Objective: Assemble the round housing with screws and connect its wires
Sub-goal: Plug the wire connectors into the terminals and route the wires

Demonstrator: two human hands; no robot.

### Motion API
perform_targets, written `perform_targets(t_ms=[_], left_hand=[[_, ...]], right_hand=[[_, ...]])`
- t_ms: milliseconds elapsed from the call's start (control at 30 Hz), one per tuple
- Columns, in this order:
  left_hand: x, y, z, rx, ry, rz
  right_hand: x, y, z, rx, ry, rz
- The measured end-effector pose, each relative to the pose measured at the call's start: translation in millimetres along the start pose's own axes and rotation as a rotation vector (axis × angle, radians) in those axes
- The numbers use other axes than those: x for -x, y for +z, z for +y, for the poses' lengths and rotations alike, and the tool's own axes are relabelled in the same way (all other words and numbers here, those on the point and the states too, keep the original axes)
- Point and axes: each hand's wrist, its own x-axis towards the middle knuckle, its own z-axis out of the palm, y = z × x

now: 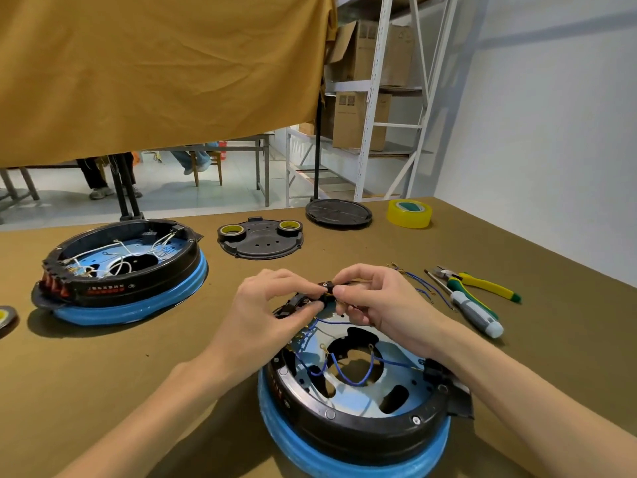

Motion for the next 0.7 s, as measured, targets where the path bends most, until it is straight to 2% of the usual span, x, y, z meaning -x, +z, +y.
perform_targets(t_ms=[133,267,367,500,567,700], left_hand=[[-3,0,7,-0.027,0.033,0.022],[-3,3,7,-0.066,-0.026,0.061],[-3,5,6,-0.076,-0.100,0.055],[0,10,7,-0.070,-0.110,0.097],[1,10,10,-0.076,-0.053,0.156],[1,8,12,-0.263,0.284,0.249]], right_hand=[[2,2,-3,-0.027,0.036,-0.083],[1,2,-2,-0.061,-0.026,-0.063],[2,0,0,0.062,-0.134,-0.028],[1,1,3,0.172,-0.246,0.006],[0,3,3,0.182,-0.296,0.029],[3,5,3,0.343,-0.470,0.080]])
